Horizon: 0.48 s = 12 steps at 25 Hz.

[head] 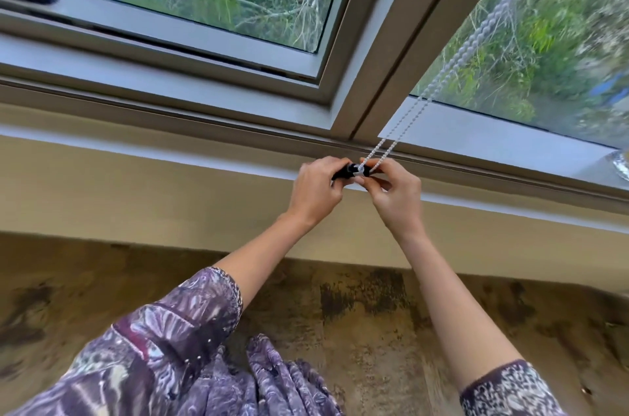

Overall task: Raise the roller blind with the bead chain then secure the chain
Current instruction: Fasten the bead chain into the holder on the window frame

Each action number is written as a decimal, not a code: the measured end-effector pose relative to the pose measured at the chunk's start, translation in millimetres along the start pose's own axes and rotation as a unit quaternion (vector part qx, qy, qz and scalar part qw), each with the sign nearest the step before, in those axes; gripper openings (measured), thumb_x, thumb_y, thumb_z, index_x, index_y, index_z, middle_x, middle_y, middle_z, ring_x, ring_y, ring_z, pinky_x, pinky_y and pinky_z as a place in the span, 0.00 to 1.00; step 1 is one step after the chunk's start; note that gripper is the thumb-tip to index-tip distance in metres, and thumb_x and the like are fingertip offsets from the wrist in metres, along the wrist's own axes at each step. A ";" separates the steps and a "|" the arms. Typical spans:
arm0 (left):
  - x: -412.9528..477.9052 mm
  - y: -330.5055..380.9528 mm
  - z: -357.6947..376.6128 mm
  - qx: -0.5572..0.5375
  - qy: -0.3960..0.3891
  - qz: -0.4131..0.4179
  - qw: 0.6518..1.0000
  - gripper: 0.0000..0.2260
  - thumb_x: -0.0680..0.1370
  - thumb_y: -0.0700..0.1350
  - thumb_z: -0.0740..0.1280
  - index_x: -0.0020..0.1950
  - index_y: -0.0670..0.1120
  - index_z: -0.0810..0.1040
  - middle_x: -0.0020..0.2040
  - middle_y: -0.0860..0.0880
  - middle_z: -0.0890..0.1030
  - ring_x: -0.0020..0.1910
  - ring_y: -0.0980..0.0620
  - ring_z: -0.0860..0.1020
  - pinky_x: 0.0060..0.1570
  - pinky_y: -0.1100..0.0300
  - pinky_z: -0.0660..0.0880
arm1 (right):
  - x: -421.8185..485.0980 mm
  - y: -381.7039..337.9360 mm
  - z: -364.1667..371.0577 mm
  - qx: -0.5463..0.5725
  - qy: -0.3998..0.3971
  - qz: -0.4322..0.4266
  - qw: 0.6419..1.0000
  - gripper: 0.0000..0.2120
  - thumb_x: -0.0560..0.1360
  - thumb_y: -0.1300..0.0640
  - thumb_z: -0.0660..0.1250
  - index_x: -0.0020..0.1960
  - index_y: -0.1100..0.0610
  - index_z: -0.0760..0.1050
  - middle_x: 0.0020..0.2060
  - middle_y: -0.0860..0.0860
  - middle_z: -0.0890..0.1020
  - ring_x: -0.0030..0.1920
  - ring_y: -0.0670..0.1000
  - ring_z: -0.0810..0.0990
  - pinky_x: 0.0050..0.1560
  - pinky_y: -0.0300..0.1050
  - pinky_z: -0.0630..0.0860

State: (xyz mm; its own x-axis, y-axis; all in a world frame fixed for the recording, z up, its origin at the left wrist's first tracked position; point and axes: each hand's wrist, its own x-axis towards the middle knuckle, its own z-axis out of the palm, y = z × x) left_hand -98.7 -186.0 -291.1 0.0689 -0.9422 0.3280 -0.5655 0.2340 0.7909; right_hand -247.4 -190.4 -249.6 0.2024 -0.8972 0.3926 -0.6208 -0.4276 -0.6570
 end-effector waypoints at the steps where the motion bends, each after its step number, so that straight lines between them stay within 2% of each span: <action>1: -0.2 -1.6 -3.3 -0.002 0.001 0.005 1.000 0.09 0.73 0.42 0.70 0.52 0.46 0.82 0.47 0.47 0.85 0.46 0.46 0.82 0.46 0.49 0.78 | 0.4 -2.0 2.7 0.000 0.001 -0.003 1.000 0.11 0.70 0.58 0.74 0.51 0.52 0.79 0.43 0.44 0.82 0.45 0.43 0.82 0.47 0.35 0.79; 5: -1.4 -7.7 -14.6 0.006 0.002 -0.001 1.000 0.09 0.73 0.43 0.70 0.52 0.48 0.81 0.46 0.49 0.85 0.45 0.46 0.82 0.44 0.50 0.79 | 0.9 -7.2 12.7 -0.002 0.010 -0.006 1.000 0.10 0.70 0.59 0.74 0.51 0.54 0.79 0.43 0.45 0.82 0.45 0.44 0.82 0.47 0.36 0.79; 12: 0.7 -16.2 -23.9 0.023 -0.016 0.009 1.000 0.13 0.73 0.44 0.70 0.57 0.46 0.81 0.50 0.48 0.85 0.48 0.47 0.82 0.49 0.48 0.78 | 3.3 -14.4 25.2 0.010 0.007 -0.009 1.000 0.10 0.70 0.59 0.73 0.51 0.53 0.79 0.42 0.44 0.81 0.44 0.41 0.81 0.47 0.29 0.76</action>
State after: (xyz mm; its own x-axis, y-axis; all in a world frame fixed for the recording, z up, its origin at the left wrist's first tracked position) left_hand -69.8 -184.7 -291.3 0.0320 -0.9453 0.3245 -0.6029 0.2407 0.7606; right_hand -218.7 -190.0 -255.0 0.2033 -0.8873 0.4140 -0.6018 -0.4468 -0.6620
